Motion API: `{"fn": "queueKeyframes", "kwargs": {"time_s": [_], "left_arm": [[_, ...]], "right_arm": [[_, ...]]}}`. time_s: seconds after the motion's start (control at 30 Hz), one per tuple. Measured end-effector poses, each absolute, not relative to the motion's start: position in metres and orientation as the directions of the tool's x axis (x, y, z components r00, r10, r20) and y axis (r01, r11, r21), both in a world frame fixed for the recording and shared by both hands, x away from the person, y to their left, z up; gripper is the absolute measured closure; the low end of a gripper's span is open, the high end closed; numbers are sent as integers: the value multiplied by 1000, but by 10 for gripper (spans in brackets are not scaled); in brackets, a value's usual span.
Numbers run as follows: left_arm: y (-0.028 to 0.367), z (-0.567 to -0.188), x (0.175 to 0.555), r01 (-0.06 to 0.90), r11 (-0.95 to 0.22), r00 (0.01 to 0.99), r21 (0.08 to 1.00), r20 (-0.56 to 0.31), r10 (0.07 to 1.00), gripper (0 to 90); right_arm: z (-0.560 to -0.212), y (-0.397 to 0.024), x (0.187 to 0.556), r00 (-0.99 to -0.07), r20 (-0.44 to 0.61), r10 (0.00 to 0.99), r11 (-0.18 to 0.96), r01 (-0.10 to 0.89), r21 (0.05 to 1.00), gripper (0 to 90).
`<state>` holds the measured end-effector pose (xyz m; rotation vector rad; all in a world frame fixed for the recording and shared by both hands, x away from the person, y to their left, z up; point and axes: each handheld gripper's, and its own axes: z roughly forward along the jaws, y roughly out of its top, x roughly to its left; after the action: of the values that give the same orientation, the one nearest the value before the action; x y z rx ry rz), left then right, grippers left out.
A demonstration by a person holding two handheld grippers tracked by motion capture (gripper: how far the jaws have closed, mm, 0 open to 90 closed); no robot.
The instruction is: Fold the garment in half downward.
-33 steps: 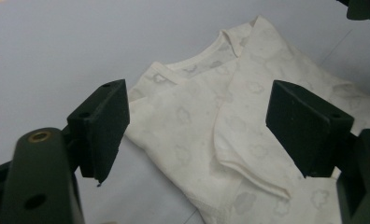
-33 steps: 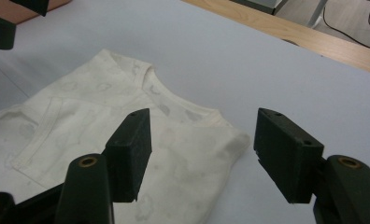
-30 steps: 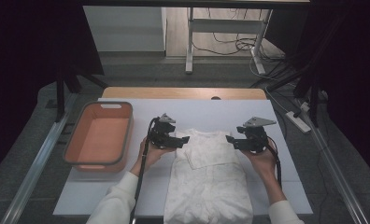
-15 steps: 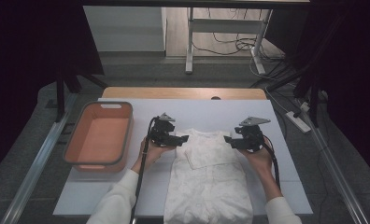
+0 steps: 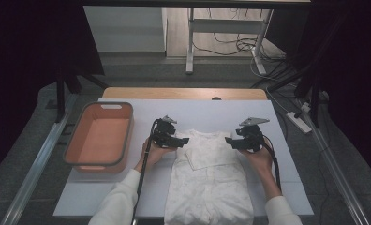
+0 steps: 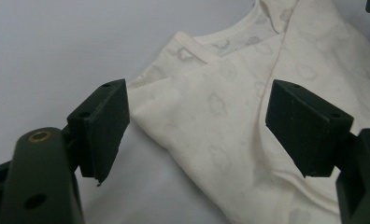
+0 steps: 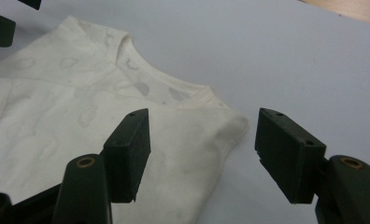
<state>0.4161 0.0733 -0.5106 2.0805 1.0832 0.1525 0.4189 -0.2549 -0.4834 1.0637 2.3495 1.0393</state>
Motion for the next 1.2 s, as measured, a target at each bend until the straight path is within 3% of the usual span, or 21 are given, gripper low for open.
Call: {"fn": "queueKeyframes", "kwargs": {"time_s": [0.93,1.07,1.2], "left_arm": [[71,-533,431,672,-365,622,645,-222,751,243],[71,-534,430,667,-361,615,651,-209,761,305],[72,-535,430,667,-348,615,658,-223,757,443]], "right_arm": [[-514,-245,439,-642,1,767,462,553,693,358],[-519,-240,439,-647,0,762,476,561,678,388],[-519,-240,438,-647,2,762,474,560,679,438]]}}
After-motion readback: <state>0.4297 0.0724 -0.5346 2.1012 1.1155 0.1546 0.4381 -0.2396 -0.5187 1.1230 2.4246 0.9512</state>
